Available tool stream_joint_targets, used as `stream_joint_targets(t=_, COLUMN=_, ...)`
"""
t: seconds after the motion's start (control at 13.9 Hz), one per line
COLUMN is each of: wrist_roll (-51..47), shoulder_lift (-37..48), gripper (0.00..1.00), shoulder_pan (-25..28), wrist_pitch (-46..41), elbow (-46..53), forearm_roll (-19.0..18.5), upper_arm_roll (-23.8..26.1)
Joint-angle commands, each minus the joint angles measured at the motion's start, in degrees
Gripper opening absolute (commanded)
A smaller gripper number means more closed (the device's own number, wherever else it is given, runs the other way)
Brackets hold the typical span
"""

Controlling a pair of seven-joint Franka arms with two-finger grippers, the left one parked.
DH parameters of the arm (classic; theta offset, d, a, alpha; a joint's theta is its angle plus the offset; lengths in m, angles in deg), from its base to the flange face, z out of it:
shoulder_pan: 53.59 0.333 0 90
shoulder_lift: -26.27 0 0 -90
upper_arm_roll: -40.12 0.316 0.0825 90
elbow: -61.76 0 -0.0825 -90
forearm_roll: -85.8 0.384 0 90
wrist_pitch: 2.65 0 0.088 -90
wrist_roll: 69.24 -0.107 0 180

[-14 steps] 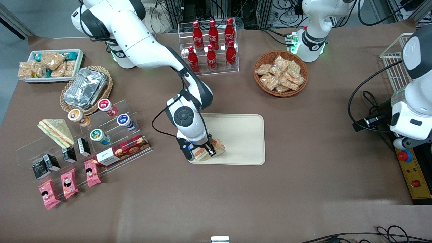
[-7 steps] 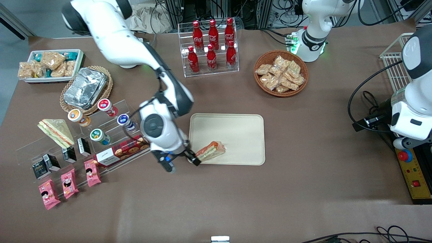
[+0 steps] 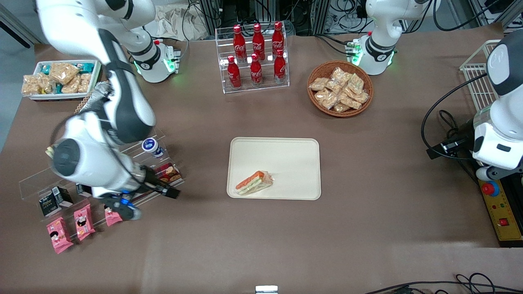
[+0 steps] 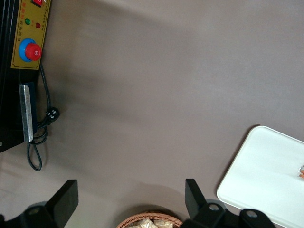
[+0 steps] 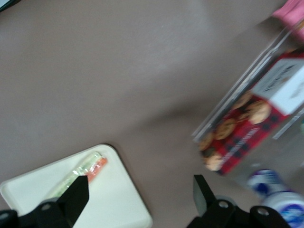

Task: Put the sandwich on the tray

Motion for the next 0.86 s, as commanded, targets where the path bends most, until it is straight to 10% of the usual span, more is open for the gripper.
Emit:
stream_joint_targets(t=0.0, wrist_roll=10.8, shoulder_lift=3.8, gripper=0.98, shoulder_pan=-5.8, wrist_pitch=-6.2, elbow=-0.3, forearm_roll=-1.3, upper_arm_roll=0.5)
stream_joint_targets(t=0.79, wrist_roll=30.2, shoulder_lift=7.6, gripper=0.98, shoulder_pan=-14.9, wrist_pitch=-14.6, elbow=3.6, forearm_roll=-9.3, upper_arm_roll=0.6)
